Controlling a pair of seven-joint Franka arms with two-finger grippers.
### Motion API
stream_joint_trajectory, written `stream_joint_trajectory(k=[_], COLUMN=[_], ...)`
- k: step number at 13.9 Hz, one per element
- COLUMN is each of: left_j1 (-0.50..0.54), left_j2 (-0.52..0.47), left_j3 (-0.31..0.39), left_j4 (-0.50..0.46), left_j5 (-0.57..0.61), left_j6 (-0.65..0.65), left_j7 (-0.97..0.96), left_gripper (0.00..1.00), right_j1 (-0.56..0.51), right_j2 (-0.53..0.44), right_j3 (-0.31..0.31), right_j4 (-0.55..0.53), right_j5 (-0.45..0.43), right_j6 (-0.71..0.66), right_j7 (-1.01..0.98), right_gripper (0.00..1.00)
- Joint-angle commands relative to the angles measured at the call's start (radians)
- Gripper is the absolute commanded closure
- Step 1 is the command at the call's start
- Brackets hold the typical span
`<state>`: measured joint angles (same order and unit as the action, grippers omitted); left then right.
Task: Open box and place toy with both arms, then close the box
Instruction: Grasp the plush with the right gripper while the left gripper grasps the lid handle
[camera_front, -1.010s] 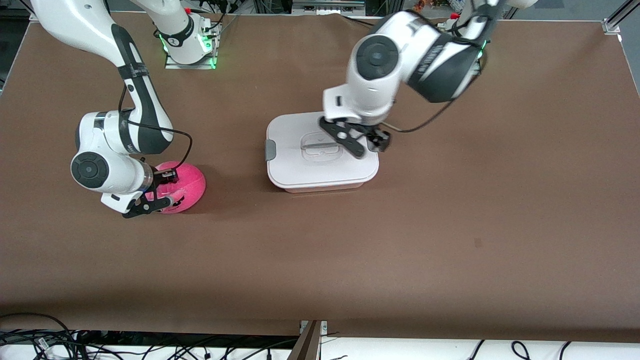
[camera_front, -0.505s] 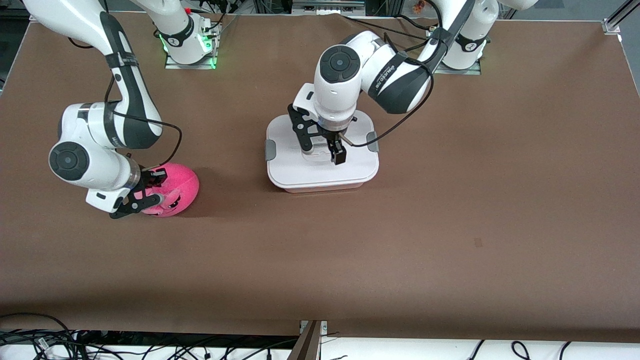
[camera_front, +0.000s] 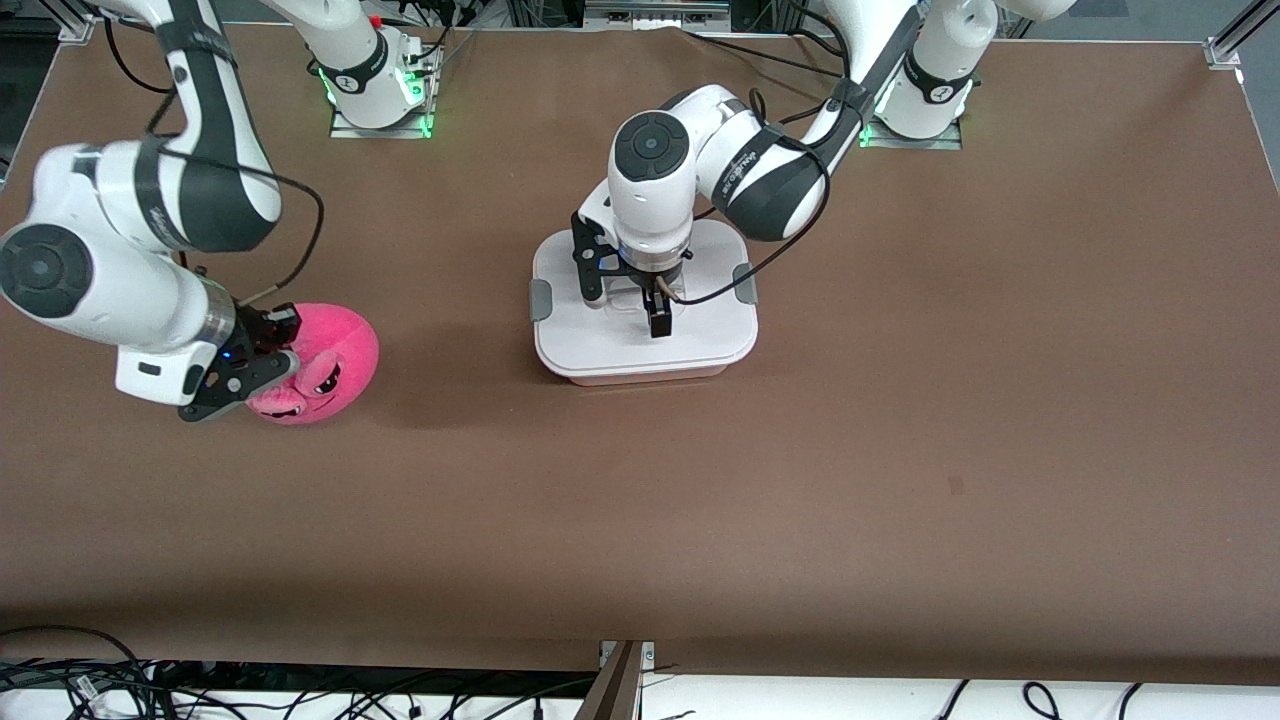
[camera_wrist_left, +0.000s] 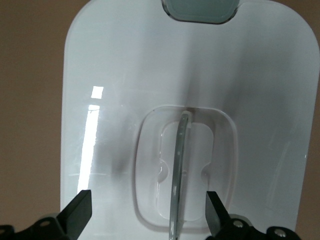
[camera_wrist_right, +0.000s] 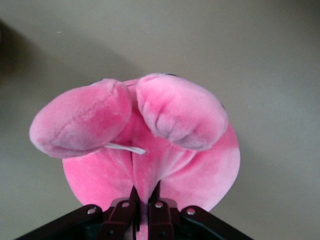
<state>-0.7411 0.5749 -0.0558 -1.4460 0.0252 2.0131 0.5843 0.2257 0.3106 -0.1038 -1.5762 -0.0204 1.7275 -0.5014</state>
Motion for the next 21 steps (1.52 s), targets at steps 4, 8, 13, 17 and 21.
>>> stream_joint_trajectory(k=[4,8,13,17,21], left_j1=[-0.017,-0.023,-0.024,-0.041,-0.023], left_j2=[-0.012,-0.015,-0.027,-0.059,-0.139], left_j3=[0.007,0.005,0.005,0.005,0.014], left_j4=[-0.022,-0.022,-0.013,-0.007,-0.004], left_j5=[0.022,0.021,0.021,0.018,0.007], left_j6=[0.001,-0.025,-0.037,-0.097,-0.250], left_j7=[0.022,0.006,0.006,0.002,0.009], left_gripper=[0.82,1.00,1.00,1.00,1.00], right_j1=[0.007,0.027,0.066,0.126,0.112], right_j2=[0.027,0.031,0.039,0.042,0.042], right_j3=[0.133,0.156,0.168,0.174,0.170], right_j4=[0.114,0.122,0.124,0.124,0.124], right_j5=[0.013,0.013,0.014,0.010,0.011], right_j6=[-0.054,-0.054,-0.051,-0.036,-0.040], right_j7=[-0.085,-0.089,-0.121,-0.129,-0.218], right_gripper=[1.00,1.00,1.00,1.00,1.00])
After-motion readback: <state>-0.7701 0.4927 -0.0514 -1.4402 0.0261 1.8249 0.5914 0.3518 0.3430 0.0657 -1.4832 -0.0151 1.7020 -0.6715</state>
